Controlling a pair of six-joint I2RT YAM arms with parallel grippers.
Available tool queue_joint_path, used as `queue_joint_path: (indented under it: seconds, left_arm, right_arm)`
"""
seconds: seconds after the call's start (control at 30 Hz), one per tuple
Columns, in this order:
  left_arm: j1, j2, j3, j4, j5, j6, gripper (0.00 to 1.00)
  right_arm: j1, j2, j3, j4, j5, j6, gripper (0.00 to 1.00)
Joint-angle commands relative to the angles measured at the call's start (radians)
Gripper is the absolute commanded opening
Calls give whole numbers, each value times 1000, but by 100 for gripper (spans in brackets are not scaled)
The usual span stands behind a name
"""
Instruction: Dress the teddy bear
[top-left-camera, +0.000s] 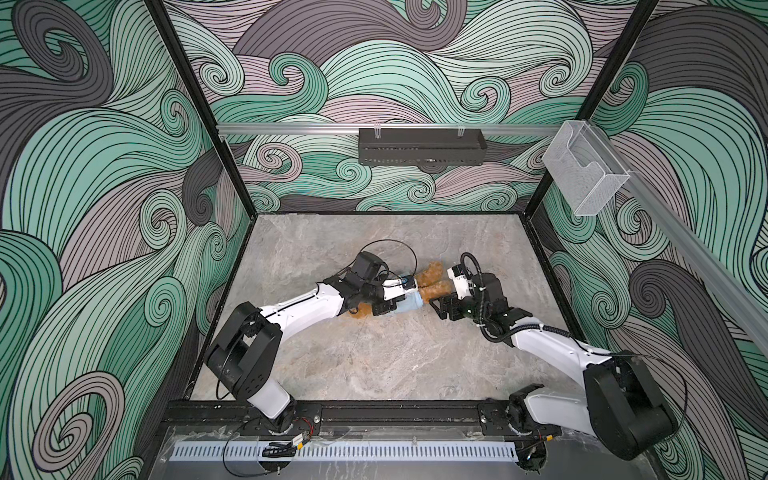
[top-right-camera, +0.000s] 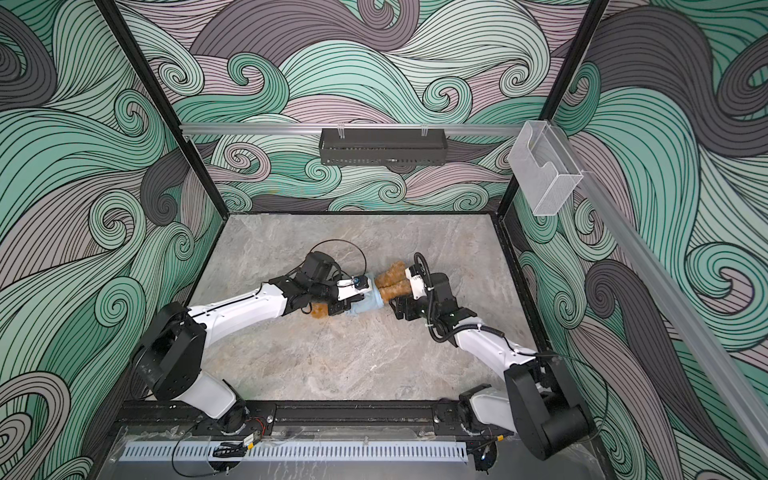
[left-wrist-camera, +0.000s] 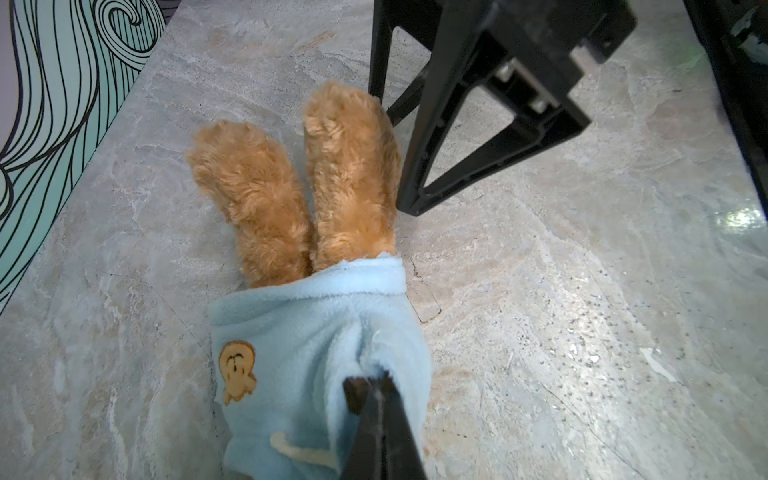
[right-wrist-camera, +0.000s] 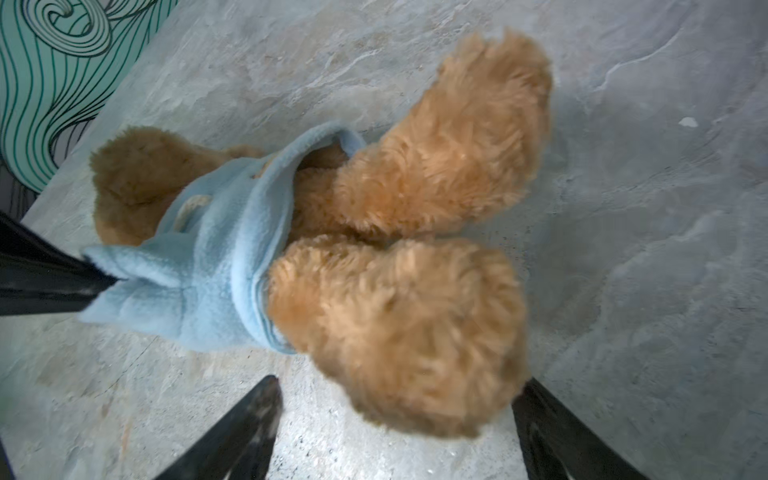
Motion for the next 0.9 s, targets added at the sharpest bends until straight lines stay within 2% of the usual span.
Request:
queue_joint_path:
  seconds: [0.0, 0.07, 0.17, 0.23, 0.27, 0.33, 0.4, 0.57, 0.67, 0.8, 0.87]
  left_arm:
    - [6, -58, 0, 0, 44, -56, 12]
    - [8, -73, -6, 33, 28, -98, 32]
    - [11, -116, -55, 141, -28, -203, 55]
    - [10, -143, -100, 202, -22, -242, 79]
    - [11, -144, -115, 213, 6, -221, 84]
    - [4, -134, -121, 183, 74, -155, 86]
    - [-16, -101, -114, 135, 71, -78, 87]
    - [-72, 1, -99, 188, -57, 65, 84]
    - [-102, 78, -49, 163, -141, 140, 82]
    - [-145, 157, -45, 247, -329, 182, 84]
    - [-158, 183, -34, 267, -410, 169, 81]
  right_arm:
    - [-12, 3, -3, 60, 13, -8, 85]
    - [-12, 16, 6, 65, -37, 9, 84]
    - [-13, 18, 9, 30, -34, 17, 82]
    - [-16, 9, 1, 13, -16, 12, 82]
    - [-17, 3, -3, 11, -12, 13, 83]
    - [-23, -11, -10, 11, -7, 22, 83]
    - [-32, -21, -13, 11, -7, 29, 83]
    - [-48, -30, -5, 4, -17, 35, 83]
    - [-53, -26, -4, 1, -30, 42, 82]
    - [-59, -30, -16, 10, -34, 52, 83]
    - [-62, -30, -21, 16, -39, 59, 82]
